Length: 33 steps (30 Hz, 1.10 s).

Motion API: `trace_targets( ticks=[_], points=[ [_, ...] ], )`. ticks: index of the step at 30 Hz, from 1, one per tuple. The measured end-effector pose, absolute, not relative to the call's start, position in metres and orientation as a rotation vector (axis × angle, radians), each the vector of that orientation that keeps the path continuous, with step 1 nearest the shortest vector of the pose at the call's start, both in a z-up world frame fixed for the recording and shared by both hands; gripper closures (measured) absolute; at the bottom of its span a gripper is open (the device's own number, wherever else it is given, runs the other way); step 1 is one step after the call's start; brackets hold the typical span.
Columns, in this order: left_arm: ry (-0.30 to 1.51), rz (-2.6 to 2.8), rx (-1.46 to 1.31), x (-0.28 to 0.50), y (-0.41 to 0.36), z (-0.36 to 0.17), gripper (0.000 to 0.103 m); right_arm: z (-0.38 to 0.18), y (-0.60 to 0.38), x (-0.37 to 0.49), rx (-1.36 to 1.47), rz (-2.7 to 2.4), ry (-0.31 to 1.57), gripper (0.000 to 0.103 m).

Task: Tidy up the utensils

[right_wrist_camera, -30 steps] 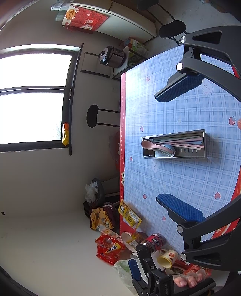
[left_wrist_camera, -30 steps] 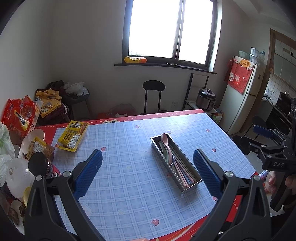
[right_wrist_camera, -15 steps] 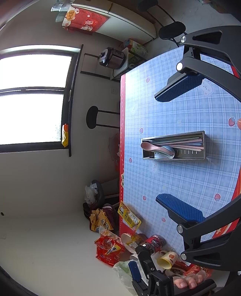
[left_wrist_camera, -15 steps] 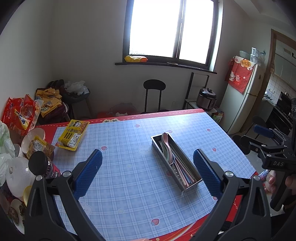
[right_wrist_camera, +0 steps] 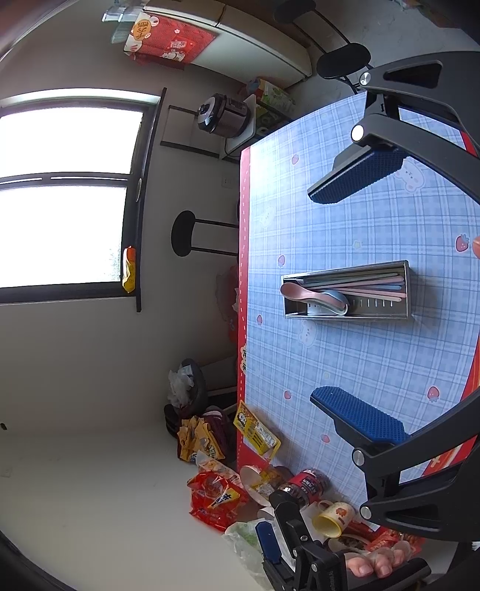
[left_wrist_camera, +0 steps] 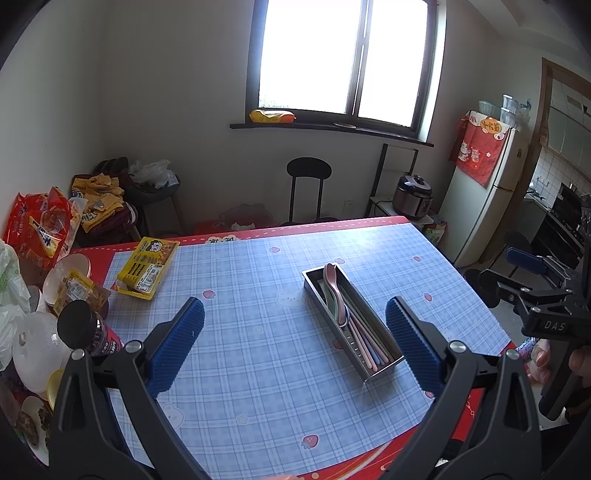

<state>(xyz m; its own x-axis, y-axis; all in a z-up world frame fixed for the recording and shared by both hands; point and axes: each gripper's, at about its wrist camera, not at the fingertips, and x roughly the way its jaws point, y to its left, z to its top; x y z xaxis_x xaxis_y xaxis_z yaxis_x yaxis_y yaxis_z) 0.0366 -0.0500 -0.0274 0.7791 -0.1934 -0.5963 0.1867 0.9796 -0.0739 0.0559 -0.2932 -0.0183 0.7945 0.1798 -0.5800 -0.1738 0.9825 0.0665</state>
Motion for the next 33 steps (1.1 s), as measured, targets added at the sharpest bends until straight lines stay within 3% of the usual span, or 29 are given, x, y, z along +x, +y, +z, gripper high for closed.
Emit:
trace_targets(
  ticks=[33],
  points=[
    [0.654,-0.203,-0.016,0.0354,-0.0514,-0.0272,0.006,-0.0234,-0.2956,0.0552,0.016,0.171,0.636,0.006]
  ],
)
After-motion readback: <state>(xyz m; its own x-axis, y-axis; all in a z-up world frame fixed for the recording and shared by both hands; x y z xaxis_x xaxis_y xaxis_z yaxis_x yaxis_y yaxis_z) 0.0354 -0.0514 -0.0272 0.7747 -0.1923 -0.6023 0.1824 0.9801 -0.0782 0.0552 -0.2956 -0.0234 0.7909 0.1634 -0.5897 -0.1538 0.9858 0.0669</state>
